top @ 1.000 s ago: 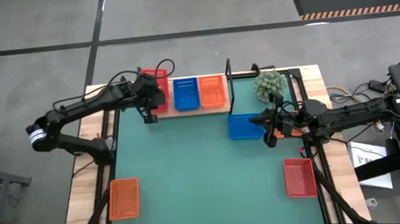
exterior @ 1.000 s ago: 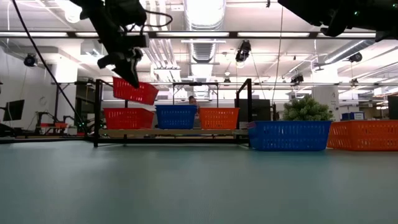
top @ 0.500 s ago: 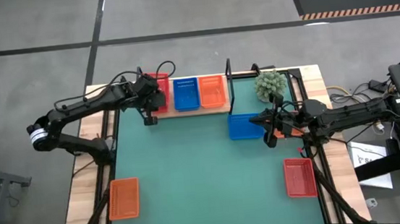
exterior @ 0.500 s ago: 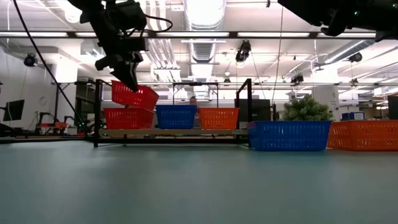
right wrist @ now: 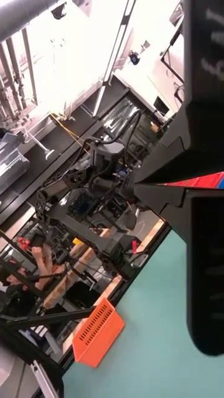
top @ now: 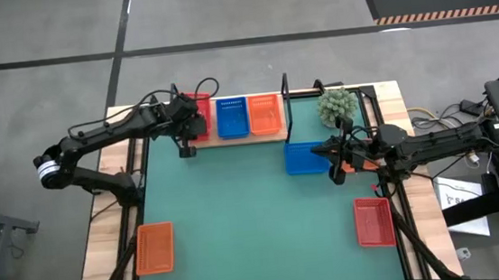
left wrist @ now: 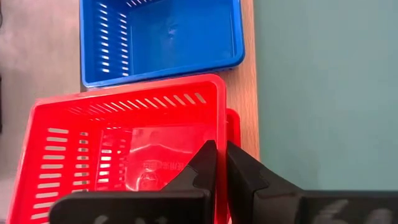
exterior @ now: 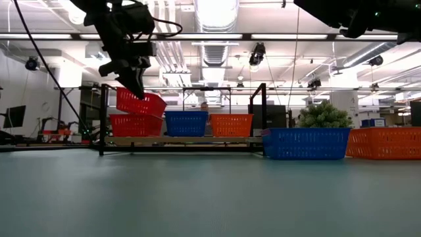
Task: Stack baskets on shelf by color
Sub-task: Stack the left red bin on top of the red bin on the shelf
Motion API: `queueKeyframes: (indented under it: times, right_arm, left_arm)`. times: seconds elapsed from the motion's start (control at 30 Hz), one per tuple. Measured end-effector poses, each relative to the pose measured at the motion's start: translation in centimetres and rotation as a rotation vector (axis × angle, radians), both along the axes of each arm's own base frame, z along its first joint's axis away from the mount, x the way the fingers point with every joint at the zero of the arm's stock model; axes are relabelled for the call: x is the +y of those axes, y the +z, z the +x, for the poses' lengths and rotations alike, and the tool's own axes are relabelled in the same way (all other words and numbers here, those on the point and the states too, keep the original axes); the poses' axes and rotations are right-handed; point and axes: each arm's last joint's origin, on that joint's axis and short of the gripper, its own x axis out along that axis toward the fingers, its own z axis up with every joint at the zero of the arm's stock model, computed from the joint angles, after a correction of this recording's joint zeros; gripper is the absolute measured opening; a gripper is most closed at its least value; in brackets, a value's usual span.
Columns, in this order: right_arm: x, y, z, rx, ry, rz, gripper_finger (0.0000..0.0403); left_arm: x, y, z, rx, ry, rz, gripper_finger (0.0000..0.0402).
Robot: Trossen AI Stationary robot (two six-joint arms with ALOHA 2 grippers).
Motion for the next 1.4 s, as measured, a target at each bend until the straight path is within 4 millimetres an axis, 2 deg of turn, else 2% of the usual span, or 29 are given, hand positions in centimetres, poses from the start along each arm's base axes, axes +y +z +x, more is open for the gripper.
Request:
queueKeyframes:
  times: [0.27, 0.6, 0.83, 1.17, 1.3, 1.4]
  right_arm:
    - [0.0, 0.0, 0.0, 0.0, 0.0, -0.001, 0.0009]
    - [0.0, 0.0, 0.0, 0.0, -0.001, -0.003, 0.0009]
    - [0.0, 0.0, 0.0, 0.001, 0.0, 0.0, 0.0009]
    - [0.0, 0.0, 0.0, 0.002, 0.001, 0.008, 0.0009]
    - [0.0, 0.0, 0.0, 0.002, 0.002, 0.008, 0.0009]
    - [0.0, 0.0, 0.0, 0.002, 0.002, 0.008, 0.0009]
  left_arm:
    - [0.0, 0.0, 0.0, -0.004, 0.0, 0.003, 0.0004]
    - [0.1, 0.0, 0.0, 0.009, 0.021, 0.026, 0.0057]
    - [0.1, 1.1, 0.1, -0.02, 0.026, 0.042, 0.0068]
    - [-0.7, 3.7, -0.5, -0.107, 0.005, 0.093, 0.0054]
    - [-0.9, 3.6, -0.8, -0.097, 0.005, 0.082, 0.0023]
    - [-0.8, 2.5, -0.6, -0.067, 0.005, 0.064, 0.0004]
